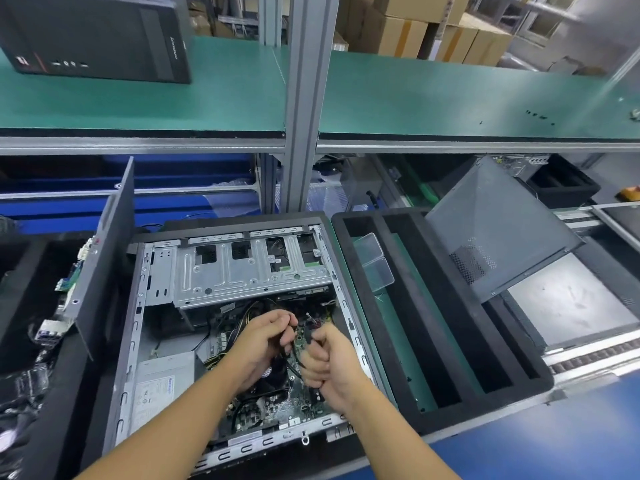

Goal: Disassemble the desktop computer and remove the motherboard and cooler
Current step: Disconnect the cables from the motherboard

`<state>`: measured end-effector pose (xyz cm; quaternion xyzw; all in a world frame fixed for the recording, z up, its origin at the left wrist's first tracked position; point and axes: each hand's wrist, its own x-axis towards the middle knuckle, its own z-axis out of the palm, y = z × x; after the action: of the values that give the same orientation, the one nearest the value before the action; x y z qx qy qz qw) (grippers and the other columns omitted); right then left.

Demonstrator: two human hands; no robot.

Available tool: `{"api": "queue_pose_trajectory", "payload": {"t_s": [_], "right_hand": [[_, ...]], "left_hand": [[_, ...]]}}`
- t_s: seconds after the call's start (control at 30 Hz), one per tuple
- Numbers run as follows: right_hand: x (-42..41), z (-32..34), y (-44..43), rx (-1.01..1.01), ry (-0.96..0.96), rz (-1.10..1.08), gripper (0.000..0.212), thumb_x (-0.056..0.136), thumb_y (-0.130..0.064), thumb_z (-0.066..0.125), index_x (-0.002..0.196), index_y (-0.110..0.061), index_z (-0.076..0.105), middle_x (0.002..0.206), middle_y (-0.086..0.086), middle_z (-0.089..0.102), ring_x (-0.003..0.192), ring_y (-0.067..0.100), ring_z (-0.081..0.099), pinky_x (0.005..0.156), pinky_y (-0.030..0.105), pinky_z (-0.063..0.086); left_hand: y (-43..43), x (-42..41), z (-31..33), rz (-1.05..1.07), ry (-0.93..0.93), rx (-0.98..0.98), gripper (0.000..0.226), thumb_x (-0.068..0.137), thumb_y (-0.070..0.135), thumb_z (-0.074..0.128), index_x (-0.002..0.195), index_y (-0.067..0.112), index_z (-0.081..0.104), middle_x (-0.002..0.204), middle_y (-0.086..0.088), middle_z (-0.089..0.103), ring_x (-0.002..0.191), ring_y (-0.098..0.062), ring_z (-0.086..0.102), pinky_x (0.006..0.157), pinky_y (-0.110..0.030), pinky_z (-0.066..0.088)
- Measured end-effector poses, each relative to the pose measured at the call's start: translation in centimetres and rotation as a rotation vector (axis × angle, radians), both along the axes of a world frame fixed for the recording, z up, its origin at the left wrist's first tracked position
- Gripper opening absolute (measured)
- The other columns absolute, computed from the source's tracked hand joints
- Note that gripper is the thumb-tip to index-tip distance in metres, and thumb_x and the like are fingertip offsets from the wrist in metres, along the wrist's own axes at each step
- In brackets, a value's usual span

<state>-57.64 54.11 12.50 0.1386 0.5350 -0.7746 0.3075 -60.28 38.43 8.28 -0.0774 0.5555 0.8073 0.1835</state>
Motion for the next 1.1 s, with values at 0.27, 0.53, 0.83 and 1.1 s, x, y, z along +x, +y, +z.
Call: {"api": "queue_pose_trajectory", "payload": {"t_s": [0.27,0.53,0.83,1.1], "right_hand": [[0.1,0.6,-0.5,0.079,-0.056,0.569,0.044,0.091,-0.025,0.032,0.047,-0.025,0.036,0.044,-0.008,0.03,0.043,0.012,0.018,0.046,0.027,0.017],[-0.2,-0.3,-1.5,0.265,0.031,0.502,0.033,0.087,-0.02,0.041,0.086,-0.007,0.072,0.088,0.011,0.073,0.052,0.013,0.044,0.056,0.026,0.038],[-4.0,-0.6,-1.5,0.844,0.019,0.197,0.017,0.1,-0.008,0.036,0.095,-0.006,0.053,0.089,0.01,0.062,0.051,0.011,0.044,0.043,0.027,0.044],[-7.8,0.2,-2.5,1.314,0.111,0.846,0.026,0.1,-0.012,0.054,0.121,0.003,0.053,0.109,0.016,0.065,0.072,0.023,0.054,0.064,0.031,0.045]], "left_hand": [[-0.6,0.3,-0.2,-0.036,0.125,-0.655,0.019,0.099,0.04,0.052,0.081,0.033,0.053,0.065,0.004,0.057,0.052,-0.008,0.049,0.052,-0.028,0.039],[-1.8,-1.5,0.0,-0.346,0.18,-1.03,0.064,0.076,0.018,0.074,0.123,0.041,0.037,0.101,0.012,0.054,0.072,-0.001,0.052,0.053,-0.011,0.036],[-3.5,-2.4,-0.9,-0.181,0.086,-1.064,0.043,0.094,0.011,0.051,0.133,0.03,0.051,0.087,0.007,0.062,0.059,-0.01,0.058,0.049,-0.022,0.04],[-3.4,-2.8,-0.3,-0.177,0.09,-1.087,0.039,0.094,0.015,0.051,0.133,0.019,0.054,0.084,0.005,0.062,0.064,-0.009,0.057,0.047,-0.019,0.034]]}}
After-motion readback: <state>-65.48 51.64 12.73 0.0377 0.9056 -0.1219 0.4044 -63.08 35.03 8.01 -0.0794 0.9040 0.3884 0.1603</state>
